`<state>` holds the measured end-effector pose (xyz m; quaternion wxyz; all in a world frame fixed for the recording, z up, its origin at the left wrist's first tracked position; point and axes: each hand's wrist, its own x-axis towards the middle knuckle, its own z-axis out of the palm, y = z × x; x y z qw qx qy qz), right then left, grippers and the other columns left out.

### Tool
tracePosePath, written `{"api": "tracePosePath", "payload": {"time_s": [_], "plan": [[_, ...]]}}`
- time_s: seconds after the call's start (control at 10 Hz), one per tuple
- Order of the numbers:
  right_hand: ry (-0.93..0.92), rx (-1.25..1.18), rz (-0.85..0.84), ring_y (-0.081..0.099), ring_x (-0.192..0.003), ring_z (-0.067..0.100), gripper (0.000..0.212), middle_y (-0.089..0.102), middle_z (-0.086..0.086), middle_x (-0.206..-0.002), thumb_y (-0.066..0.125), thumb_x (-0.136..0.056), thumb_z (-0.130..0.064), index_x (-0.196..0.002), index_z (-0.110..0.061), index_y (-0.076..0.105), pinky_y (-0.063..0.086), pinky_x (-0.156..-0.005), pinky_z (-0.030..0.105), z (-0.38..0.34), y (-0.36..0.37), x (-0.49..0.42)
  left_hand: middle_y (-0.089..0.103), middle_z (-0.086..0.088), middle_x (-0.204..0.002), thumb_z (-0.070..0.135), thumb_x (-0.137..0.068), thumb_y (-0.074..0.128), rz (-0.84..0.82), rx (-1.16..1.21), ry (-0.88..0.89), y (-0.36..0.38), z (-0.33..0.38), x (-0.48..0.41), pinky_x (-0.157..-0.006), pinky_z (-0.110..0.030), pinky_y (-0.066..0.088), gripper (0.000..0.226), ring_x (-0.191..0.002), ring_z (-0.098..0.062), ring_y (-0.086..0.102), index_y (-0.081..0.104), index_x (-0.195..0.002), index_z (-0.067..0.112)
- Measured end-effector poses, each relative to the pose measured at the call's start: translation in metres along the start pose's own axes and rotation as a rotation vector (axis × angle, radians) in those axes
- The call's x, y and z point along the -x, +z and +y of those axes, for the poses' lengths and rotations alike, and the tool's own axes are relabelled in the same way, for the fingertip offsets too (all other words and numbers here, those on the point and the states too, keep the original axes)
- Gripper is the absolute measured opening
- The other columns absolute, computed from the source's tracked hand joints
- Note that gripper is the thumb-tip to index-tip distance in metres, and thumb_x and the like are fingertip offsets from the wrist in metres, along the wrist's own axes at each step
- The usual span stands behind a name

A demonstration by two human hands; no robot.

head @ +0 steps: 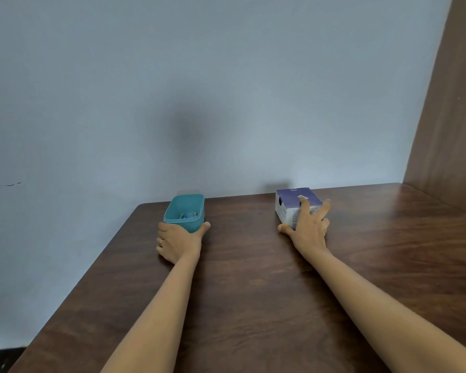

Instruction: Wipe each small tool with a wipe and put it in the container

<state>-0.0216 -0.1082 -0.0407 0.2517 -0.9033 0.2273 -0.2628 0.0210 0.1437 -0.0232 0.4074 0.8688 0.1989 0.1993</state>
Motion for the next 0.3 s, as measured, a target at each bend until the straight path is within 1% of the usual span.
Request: {"api": "tracePosePath", "payload": {"time_s": [0.1, 0.2, 0.3], "plan": [[0.007, 0.104, 0.022, 0.001, -0.140, 0.052, 0.111, -0.017, 0.027, -0.153, 0.076, -0.070, -0.051, -0.152, -0.031, 0.004, 0.011, -0.113, 0.059, -0.003, -0.001, 0.005, 0.027, -0.023, -0.151, 0.072, -0.057, 0.074, 0.006, 0.029, 0.022, -0.009, 0.004, 0.005, -0.111, -0.048, 0.029, 0.132, -0.137, -0.039, 0.032, 0.012, -0.148, -0.001], [-0.191, 0.211, 0.169, 0.005, -0.142, 0.049, 0.111, 0.003, 0.033, -0.154, 0.080, -0.067, -0.048, -0.153, -0.022, 0.015, 0.012, -0.111, 0.062, -0.004, -0.002, 0.015, 0.010, -0.022, -0.158, 0.074, -0.068, 0.063, 0.045, 0.070, 0.152, -0.021, 0.009, 0.009, -0.116, -0.046, 0.019, 0.126, -0.145, -0.037, 0.017, 0.002, -0.151, 0.002], [-0.347, 0.278, 0.276, 0.026, -0.139, 0.046, 0.109, 0.024, 0.033, -0.150, 0.087, -0.060, -0.038, -0.146, -0.009, 0.028, 0.028, -0.107, 0.059, -0.005, -0.004, 0.023, 0.007, -0.020, -0.159, 0.070, -0.077, 0.057, 0.094, 0.032, 0.374, -0.038, 0.019, 0.013, -0.117, -0.045, 0.016, 0.114, -0.147, -0.034, 0.012, 0.004, -0.152, 0.003]]}}
